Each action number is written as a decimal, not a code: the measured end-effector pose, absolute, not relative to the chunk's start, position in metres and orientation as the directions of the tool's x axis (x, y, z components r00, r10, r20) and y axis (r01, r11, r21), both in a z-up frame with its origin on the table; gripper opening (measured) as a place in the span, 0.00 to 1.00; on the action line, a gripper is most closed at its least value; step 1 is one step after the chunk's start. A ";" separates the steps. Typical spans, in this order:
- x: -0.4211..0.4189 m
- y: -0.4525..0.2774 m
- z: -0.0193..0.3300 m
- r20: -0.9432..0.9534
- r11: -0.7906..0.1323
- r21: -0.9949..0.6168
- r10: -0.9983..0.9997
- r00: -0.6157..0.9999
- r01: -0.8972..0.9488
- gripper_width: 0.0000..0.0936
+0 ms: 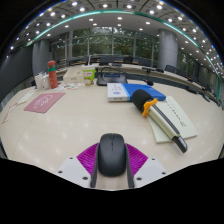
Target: Arrange mouse
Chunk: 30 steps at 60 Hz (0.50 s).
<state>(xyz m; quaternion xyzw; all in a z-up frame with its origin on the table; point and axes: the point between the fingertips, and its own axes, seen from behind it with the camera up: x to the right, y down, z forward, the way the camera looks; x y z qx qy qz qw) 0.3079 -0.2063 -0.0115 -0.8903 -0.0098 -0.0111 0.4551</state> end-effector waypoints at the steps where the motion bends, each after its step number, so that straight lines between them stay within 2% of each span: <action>1: 0.308 -0.206 -0.012 0.028 -0.586 -0.810 0.005 1.000 0.025 0.45; 10: 0.308 -0.205 -0.010 0.057 -0.587 -0.809 -0.015 0.998 0.038 0.37; 19: 0.302 -0.206 -0.006 0.080 -0.600 -0.799 -0.022 0.997 0.051 0.36; 24: 0.294 -0.203 0.019 0.065 -0.580 -0.814 -0.065 0.996 0.015 0.36; 30: 0.280 -0.183 0.071 0.046 -0.524 -0.851 -0.121 0.992 -0.024 0.36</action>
